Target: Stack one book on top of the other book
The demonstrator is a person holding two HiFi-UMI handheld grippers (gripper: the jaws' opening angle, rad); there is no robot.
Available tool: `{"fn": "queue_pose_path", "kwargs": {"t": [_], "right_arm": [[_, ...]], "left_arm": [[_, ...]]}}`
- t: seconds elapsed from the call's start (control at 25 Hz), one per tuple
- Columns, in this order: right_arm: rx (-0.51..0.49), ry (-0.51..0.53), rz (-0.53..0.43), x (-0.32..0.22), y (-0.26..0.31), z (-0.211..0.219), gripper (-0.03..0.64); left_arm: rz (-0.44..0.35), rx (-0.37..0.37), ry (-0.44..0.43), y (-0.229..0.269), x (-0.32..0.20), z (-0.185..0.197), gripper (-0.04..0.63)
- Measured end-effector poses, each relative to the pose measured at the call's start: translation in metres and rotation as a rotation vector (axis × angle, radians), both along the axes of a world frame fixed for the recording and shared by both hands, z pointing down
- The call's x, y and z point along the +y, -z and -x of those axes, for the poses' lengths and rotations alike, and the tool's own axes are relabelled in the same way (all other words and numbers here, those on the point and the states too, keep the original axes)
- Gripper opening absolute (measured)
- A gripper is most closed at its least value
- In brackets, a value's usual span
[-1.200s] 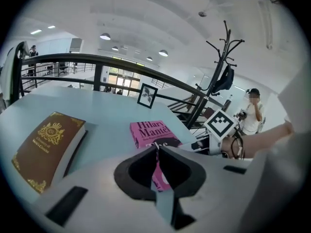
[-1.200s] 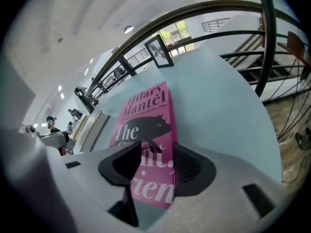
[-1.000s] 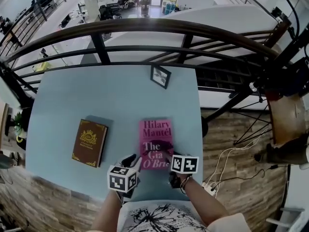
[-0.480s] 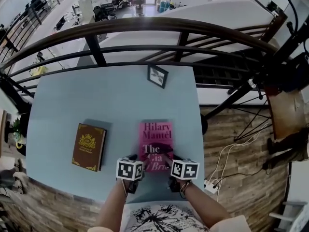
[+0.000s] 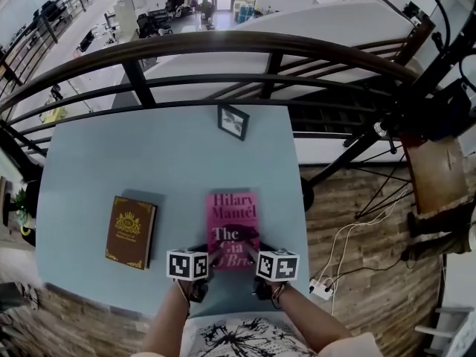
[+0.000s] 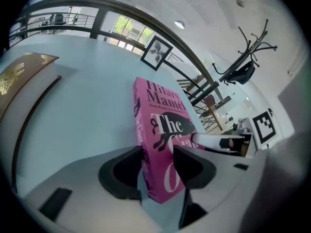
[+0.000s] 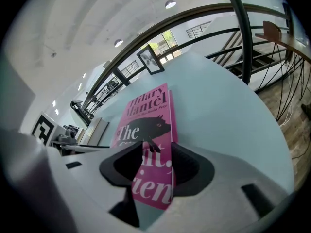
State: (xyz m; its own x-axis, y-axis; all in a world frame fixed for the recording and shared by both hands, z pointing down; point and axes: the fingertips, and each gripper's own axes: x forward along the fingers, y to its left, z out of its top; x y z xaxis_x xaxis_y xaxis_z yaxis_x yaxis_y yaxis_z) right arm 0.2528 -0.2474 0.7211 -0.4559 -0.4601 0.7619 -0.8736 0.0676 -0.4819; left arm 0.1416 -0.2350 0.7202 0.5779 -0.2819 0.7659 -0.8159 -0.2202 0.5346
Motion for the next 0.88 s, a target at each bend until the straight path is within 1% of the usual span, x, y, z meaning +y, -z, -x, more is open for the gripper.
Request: {"fn": "queue_pose_path", "kwargs": {"t": [0.12, 0.2, 0.32, 0.48, 0.68, 0.88], "right_arm": [[0.010, 0.006, -0.006, 0.002, 0.003, 0.000, 0.175], [-0.008, 0.003, -0.024, 0.003, 0.008, 0.003, 0.173], [-0.042, -0.007, -0.065, 0.002, 0.019, 0.009, 0.173], [-0.040, 0.002, -0.110, 0.001, 0.039, 0.025, 0.173], [-0.023, 0.019, -0.169, 0.003, 0.063, 0.065, 0.167], [-0.027, -0.020, -0.215, 0.009, 0.089, 0.122, 0.167]], "left_arm": [[-0.009, -0.025, 0.000, 0.004, 0.003, 0.000, 0.201], [-0.029, -0.033, 0.007, 0.009, 0.004, 0.003, 0.201], [-0.080, -0.042, 0.013, 0.022, 0.003, 0.009, 0.199], [-0.136, -0.057, 0.017, 0.042, 0.003, 0.025, 0.199], [-0.197, -0.084, 0.027, 0.069, 0.001, 0.070, 0.199], [-0.242, -0.082, -0.010, 0.094, 0.003, 0.126, 0.199]]}}
